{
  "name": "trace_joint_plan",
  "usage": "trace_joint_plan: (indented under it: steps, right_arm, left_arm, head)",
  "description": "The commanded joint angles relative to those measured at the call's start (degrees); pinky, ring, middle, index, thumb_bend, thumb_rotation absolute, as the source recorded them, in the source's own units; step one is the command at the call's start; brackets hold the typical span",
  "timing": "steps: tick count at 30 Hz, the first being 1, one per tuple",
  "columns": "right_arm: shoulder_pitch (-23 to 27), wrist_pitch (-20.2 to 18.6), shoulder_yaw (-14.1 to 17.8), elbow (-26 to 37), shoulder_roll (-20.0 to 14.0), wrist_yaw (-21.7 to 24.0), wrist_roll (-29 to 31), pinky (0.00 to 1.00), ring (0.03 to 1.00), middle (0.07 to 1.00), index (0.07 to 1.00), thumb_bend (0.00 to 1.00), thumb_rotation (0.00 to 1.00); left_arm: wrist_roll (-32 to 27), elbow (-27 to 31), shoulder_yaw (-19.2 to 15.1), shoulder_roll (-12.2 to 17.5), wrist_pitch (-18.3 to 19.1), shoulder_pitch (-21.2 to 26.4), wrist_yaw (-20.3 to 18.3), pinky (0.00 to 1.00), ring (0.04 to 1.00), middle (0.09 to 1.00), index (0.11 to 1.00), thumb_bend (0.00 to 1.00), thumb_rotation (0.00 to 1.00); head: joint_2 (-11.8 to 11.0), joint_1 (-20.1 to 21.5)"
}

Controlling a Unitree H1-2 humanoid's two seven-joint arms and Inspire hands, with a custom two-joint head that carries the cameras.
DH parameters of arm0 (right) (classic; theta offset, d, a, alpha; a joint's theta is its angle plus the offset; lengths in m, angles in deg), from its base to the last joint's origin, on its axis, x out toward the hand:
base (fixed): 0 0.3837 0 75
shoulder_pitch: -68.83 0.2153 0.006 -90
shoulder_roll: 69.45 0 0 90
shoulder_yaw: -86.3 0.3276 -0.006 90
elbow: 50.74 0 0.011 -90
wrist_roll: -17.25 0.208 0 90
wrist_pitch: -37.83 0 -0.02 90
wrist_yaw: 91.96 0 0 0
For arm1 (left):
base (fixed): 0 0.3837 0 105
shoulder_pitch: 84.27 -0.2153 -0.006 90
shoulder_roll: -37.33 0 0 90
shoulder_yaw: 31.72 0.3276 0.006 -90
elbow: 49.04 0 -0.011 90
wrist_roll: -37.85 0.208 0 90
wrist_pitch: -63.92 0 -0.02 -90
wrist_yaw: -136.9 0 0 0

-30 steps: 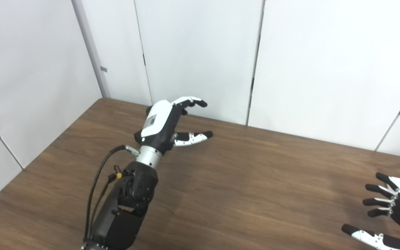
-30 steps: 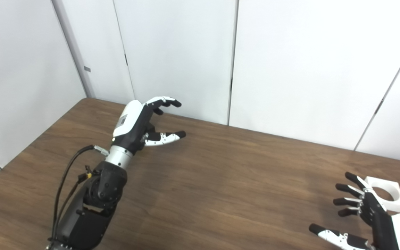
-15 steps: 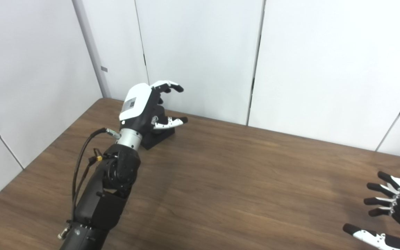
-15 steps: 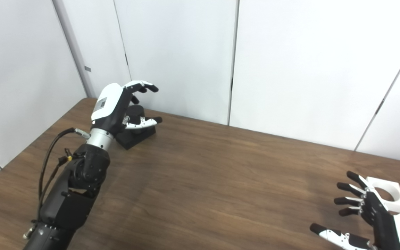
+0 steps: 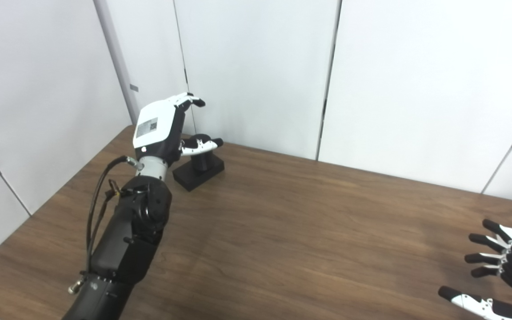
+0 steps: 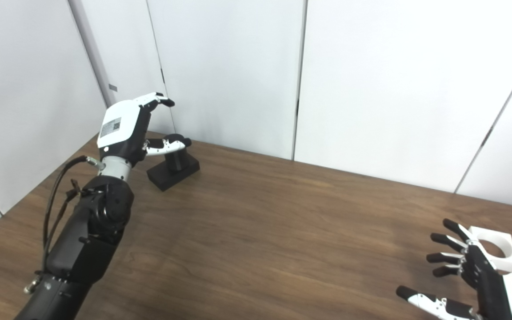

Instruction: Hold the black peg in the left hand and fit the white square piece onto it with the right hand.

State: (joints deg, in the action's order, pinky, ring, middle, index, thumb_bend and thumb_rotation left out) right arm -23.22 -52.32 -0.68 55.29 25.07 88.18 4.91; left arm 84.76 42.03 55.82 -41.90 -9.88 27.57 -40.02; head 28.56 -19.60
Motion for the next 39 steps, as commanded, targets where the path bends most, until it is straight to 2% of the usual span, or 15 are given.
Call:
trace_joint_plan:
  steps: [1,5,9,12,17,22,25,31,36,39]
  right_arm:
    - [1.2,0.9,0.4,2.6,-0.2,-0.1,0.7,0.48,0.603,0.743,0.848,0.56,0.0]
    - [1.2,0.6,0.5,2.8,-0.3,-0.1,0.6,0.48,0.6,0.737,0.843,0.57,0.0]
    - [1.2,0.2,0.4,3.2,-0.3,-0.1,0.2,0.47,0.595,0.737,0.841,0.57,0.0]
    - [1.2,0.3,0.3,3.3,-0.3,-0.1,0.3,0.47,0.589,0.732,0.84,0.57,0.0]
    - [1.2,0.2,0.4,3.5,-0.3,-0.1,0.4,0.47,0.591,0.732,0.839,0.57,0.0]
    - [1.2,0.0,0.5,3.7,-0.2,-0.2,0.5,0.46,0.589,0.732,0.838,0.57,0.0]
    - [1.2,0.1,0.4,3.8,-0.2,-0.2,0.5,0.46,0.587,0.729,0.836,0.57,0.0]
    - [1.2,-0.5,0.4,4.4,0.0,-0.1,0.6,0.45,0.584,0.731,0.837,0.57,0.0]
    - [1.2,-1.7,0.4,5.1,0.2,-0.2,0.5,0.45,0.582,0.729,0.835,0.57,0.0]
    - [1.2,-1.5,0.4,5.1,0.0,-0.2,0.3,0.46,0.582,0.728,0.834,0.57,0.0]
  left_arm:
    - [1.9,-0.6,-0.5,2.2,2.0,3.7,1.2,0.75,0.881,0.883,0.768,0.96,0.33]
    - [3.0,-3.1,0.0,3.0,3.7,4.4,2.0,0.73,0.874,0.882,0.777,0.97,0.38]
    - [3.3,-4.4,0.9,4.1,6.7,4.9,-0.8,0.73,0.895,0.902,0.792,0.99,0.38]
    - [2.9,-5.5,1.4,4.6,7.7,5.1,-1.2,0.72,0.893,0.903,0.791,1.0,0.36]
    - [1.6,-9.2,2.0,5.4,7.2,5.8,-0.4,0.7,0.888,0.912,0.83,1.0,0.45]
    - [0.6,-10.8,3.3,6.4,8.2,6.4,-3.7,0.73,0.923,0.935,0.844,1.0,0.55]
    - [-0.3,-11.2,4.6,7.1,8.4,6.5,-6.3,0.71,0.928,0.939,0.829,1.0,0.55]
    - [-0.4,-11.9,6.3,7.1,9.5,6.3,-7.9,0.69,0.902,0.914,0.778,1.0,0.54]
    - [-1.7,-15.1,6.9,6.8,8.4,6.4,-7.2,0.69,0.896,0.912,0.775,1.0,0.53]
    - [-1.8,-17.3,8.0,7.1,8.4,6.7,-7.5,0.71,0.909,0.925,0.803,1.0,0.57]
  head:
    - [0.1,-0.1]
    - [0.4,-0.1]
    - [0.5,0.0]
    - [0.5,0.0]
    - [0.8,0.0]
    - [1.0,0.1]
    - [1.1,0.2]
    - [1.3,0.4]
    - [1.4,0.6]
    - [1.5,0.8]
